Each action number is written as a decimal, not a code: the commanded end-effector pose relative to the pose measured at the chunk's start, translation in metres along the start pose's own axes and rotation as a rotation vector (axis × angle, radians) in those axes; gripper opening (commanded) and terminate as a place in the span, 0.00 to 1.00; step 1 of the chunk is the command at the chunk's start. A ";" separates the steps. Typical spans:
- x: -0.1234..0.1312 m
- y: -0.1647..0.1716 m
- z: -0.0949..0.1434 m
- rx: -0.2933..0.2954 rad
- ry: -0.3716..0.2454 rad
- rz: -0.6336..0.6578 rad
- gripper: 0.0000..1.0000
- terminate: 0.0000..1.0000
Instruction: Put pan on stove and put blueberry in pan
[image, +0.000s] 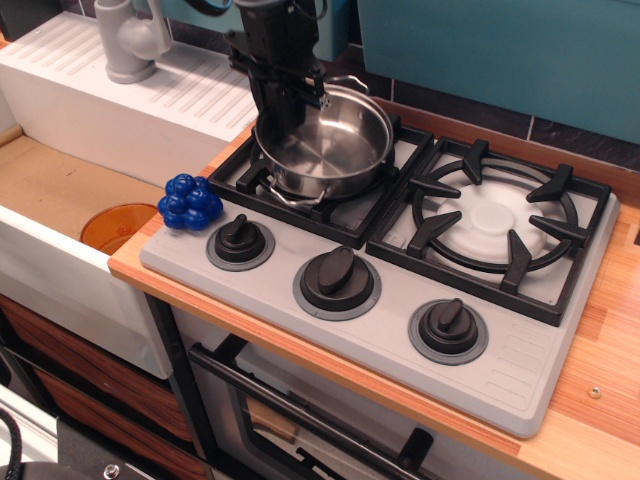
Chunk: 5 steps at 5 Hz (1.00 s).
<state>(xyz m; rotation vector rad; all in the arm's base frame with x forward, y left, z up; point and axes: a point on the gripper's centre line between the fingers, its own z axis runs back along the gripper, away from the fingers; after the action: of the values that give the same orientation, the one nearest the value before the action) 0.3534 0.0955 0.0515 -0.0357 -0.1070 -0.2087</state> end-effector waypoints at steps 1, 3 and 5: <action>0.011 0.005 0.011 0.021 -0.063 -0.029 1.00 0.00; 0.016 0.001 0.041 0.030 -0.026 -0.037 1.00 0.00; 0.017 -0.009 0.075 0.111 0.033 -0.096 1.00 0.00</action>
<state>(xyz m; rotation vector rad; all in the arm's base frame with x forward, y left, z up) 0.3504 0.0890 0.0958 0.0411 0.0027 -0.2896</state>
